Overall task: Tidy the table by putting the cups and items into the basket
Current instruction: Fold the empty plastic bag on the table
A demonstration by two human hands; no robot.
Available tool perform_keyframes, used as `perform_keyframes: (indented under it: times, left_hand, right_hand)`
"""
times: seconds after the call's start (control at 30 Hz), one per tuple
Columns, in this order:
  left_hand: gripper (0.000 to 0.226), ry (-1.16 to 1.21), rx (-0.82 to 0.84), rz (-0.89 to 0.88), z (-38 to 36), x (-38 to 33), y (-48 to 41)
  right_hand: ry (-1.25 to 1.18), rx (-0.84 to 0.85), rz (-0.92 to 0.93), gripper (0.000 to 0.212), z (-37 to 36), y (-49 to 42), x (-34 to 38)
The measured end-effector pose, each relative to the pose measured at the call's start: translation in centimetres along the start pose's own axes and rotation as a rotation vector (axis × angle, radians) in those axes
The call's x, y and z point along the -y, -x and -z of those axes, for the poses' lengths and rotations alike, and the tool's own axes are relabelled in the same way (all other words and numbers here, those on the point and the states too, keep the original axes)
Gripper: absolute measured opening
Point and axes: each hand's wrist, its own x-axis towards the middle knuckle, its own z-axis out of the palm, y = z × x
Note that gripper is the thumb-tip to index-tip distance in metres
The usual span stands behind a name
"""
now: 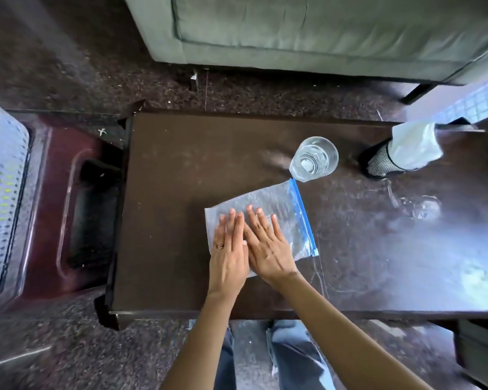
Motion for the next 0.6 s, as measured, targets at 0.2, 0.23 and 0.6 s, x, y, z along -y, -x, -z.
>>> perform_keyframes:
  times: [0.2, 0.23, 0.6]
  left_hand:
    - [0.062, -0.091, 0.148, 0.022, -1.0, 2.0, -0.5]
    - [0.063, -0.114, 0.142, 0.042, -0.9, 2.2, -0.5]
    - [0.075, 0.048, 0.021, 0.289, 0.4, 1.9, -0.1]
  right_hand:
    - [0.013, 0.044, -0.011, 0.063, -0.8, -0.2, -2.8]
    - [0.008, 0.022, -0.032, 0.064, -0.6, -0.3, -3.4]
    - [-0.058, -0.055, -0.241, 0.062, 0.7, -0.1, -5.1]
